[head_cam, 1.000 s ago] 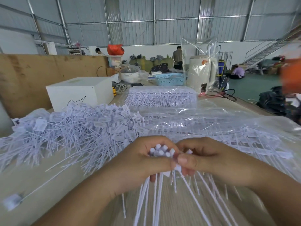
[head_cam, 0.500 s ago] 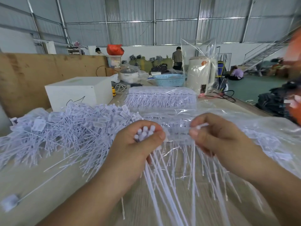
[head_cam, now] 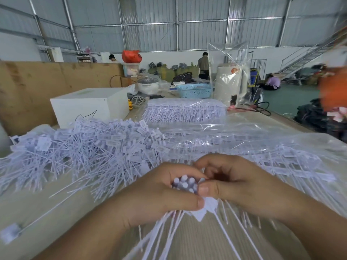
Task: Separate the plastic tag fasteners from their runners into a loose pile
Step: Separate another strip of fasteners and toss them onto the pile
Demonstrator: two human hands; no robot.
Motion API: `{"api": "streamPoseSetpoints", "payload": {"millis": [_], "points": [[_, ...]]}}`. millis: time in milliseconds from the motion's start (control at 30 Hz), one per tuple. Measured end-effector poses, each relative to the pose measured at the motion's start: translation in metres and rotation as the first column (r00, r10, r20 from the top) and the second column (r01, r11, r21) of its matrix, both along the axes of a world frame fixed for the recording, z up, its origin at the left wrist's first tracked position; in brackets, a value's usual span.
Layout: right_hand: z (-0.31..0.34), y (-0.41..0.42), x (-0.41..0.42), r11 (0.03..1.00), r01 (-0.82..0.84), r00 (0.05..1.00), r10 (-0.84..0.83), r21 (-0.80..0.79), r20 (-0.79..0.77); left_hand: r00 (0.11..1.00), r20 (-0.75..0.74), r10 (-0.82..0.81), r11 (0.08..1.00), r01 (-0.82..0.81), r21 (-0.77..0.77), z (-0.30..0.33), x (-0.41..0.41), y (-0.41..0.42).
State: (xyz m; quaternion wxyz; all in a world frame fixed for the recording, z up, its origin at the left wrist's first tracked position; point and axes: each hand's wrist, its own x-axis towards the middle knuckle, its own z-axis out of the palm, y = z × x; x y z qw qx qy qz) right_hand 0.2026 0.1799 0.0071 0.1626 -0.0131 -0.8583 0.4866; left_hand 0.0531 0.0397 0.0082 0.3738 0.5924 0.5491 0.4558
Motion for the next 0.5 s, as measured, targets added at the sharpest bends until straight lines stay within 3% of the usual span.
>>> {"api": "streamPoseSetpoints", "payload": {"millis": [100, 200, 400, 500], "points": [[0.006, 0.006, 0.005, 0.999, -0.031, 0.991, 0.029, 0.016, 0.133, 0.997, -0.003, 0.072, 0.996, -0.072, 0.056, 0.0, -0.001, 0.0], [0.008, 0.012, 0.007, 0.997, -0.049, 0.985, 0.058, -0.059, 0.161, 0.989, 0.036, 0.143, 0.987, -0.145, 0.068, 0.001, -0.003, -0.001], [0.003, 0.011, 0.002, 0.987, 0.157, 0.986, -0.159, 0.029, 0.059, 0.969, 0.113, 0.219, 0.969, -0.23, 0.094, 0.002, 0.002, 0.0], [0.0, 0.005, -0.005, 0.934, 0.349, 0.935, -0.343, 0.073, -0.085, 0.942, 0.136, 0.305, 0.932, -0.325, 0.158, 0.004, 0.008, 0.004]]}}
